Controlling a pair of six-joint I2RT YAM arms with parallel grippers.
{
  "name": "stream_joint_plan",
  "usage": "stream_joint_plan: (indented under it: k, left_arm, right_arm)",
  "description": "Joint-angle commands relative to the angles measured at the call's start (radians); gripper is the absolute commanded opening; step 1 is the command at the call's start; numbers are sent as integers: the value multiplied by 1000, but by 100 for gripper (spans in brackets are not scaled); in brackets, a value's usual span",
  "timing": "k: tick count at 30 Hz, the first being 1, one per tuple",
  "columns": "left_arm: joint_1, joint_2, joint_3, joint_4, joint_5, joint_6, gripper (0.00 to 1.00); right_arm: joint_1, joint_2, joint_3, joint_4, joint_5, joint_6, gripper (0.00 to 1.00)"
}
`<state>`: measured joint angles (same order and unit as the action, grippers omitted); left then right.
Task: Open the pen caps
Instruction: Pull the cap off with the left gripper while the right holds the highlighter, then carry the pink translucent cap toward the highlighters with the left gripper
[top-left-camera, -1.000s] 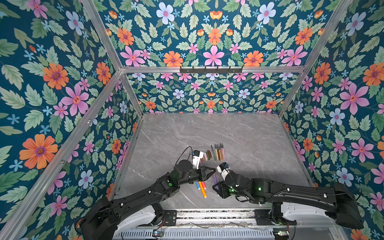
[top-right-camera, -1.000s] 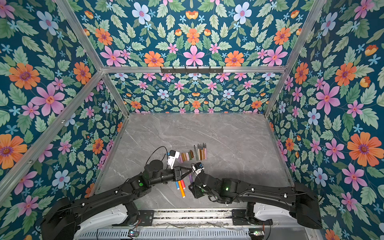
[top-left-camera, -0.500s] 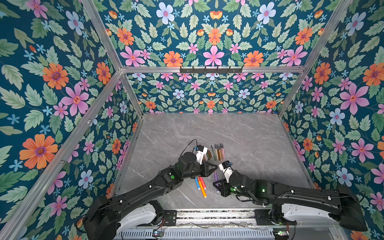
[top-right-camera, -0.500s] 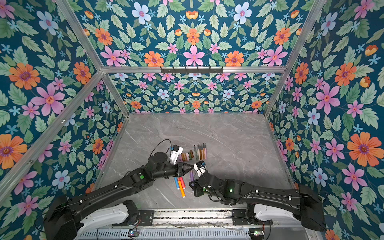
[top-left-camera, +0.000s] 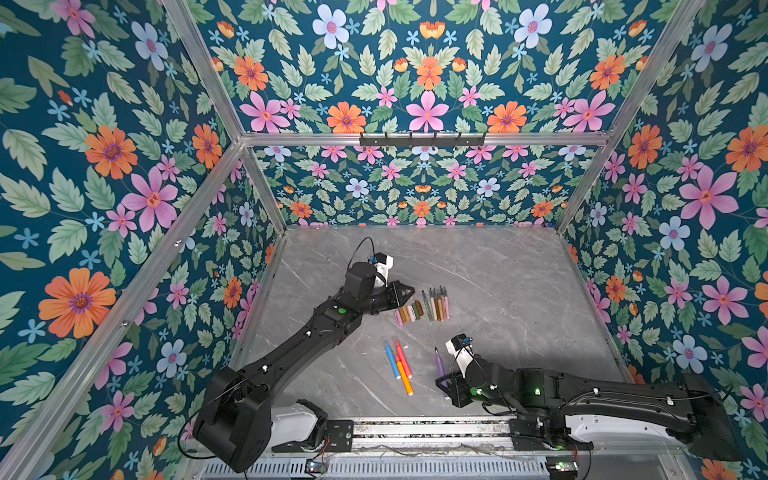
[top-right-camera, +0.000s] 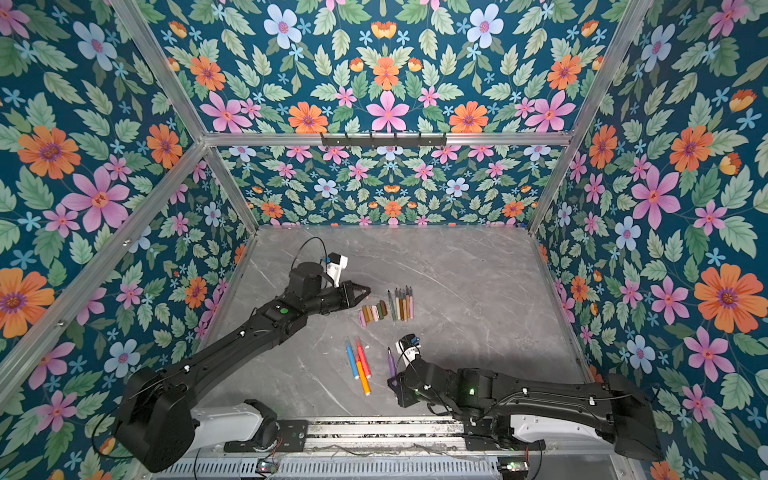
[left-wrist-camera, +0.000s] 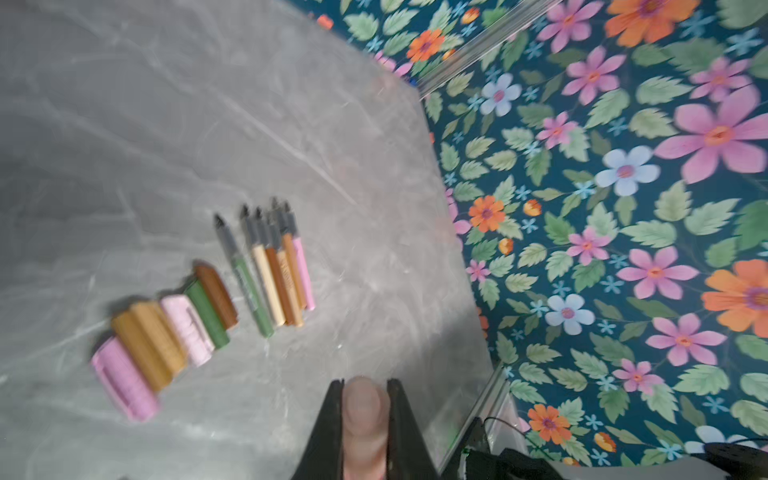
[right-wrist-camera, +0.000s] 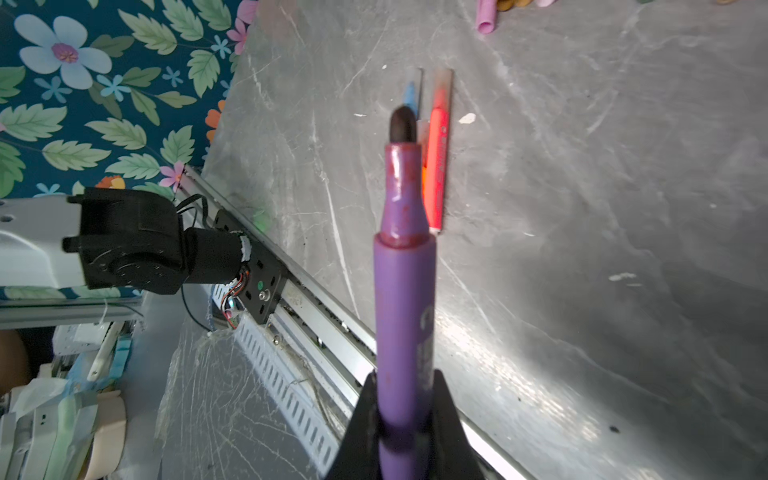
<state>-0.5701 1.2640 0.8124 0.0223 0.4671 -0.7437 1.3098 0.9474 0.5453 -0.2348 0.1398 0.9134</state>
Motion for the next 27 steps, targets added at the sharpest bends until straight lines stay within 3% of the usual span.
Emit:
stream_joint_plan:
  k: [1,6,10,19,27]
  left_arm:
    - [-8,-32,-75,-19,-33,19,0]
    - [-24,-49,-164,-42,-67,22,0]
    - [-69,19,-196,-5,-67,-2,0]
    - [-227,261,-54,-149,-247,-4,0]
    - [-234,316,-45,-167,-282,-22,15]
  right_arm:
    - [-18,-39,-13,-86,66,30,0]
    - [-84,-94,-38,-155,55,46,0]
    - [-152,-99,-50,-238,41,88,0]
    - [-172,-84,-93,-233,1,117,0]
    - [-172,-108,-106,-235,3,121,0]
